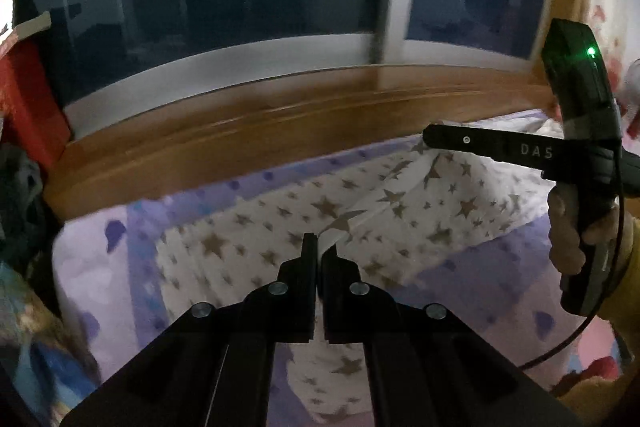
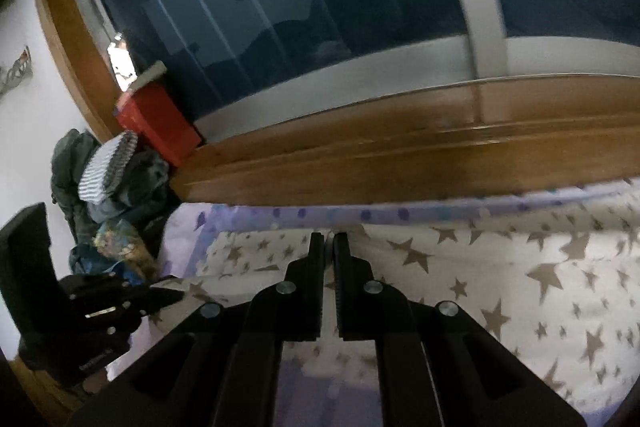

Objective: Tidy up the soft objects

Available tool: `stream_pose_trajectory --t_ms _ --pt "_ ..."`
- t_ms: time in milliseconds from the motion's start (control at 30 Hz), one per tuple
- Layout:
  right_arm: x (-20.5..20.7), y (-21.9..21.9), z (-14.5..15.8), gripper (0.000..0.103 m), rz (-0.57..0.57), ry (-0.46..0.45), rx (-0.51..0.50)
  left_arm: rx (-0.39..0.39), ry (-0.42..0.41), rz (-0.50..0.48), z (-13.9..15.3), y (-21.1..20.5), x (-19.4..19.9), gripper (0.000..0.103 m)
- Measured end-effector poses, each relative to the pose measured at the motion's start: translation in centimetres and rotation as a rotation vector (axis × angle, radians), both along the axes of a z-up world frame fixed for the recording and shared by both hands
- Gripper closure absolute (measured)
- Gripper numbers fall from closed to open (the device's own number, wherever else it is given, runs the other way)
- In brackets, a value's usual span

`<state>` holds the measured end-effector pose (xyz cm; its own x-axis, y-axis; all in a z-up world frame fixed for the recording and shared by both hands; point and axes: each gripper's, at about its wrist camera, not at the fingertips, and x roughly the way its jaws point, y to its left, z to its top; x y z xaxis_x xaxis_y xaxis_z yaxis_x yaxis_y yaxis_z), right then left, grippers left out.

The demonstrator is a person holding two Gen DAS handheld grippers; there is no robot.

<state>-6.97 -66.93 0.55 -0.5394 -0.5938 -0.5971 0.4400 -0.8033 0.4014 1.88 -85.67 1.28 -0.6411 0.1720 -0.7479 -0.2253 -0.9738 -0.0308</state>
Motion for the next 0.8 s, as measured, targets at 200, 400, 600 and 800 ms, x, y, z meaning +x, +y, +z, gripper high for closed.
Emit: stream_pose_trajectory --t_ms 200,400,600,800 --pt "-6.4 -2.0 -6.5 0.099 -0.024 -0.171 0.055 -0.043 -0.103 0.022 -3.6 -0.4 -4.2 0.099" --pt "-7.5 -2.1 -9.0 0.097 -0.071 -0.235 0.063 -0.021 -0.187 0.077 -5.9 -2.8 -6.3 0.077" --pt "-6.6 -1.9 -7.7 0.079 -0.118 -0.258 0.07 0.11 -0.237 0.019 -5.2 -5.9 -5.3 0.071" --pt "-1.5 -2.8 -4.9 0.054 -0.225 -0.182 0.133 0.132 -0.204 -0.085 -4.0 -8.0 -4.1 0.071"
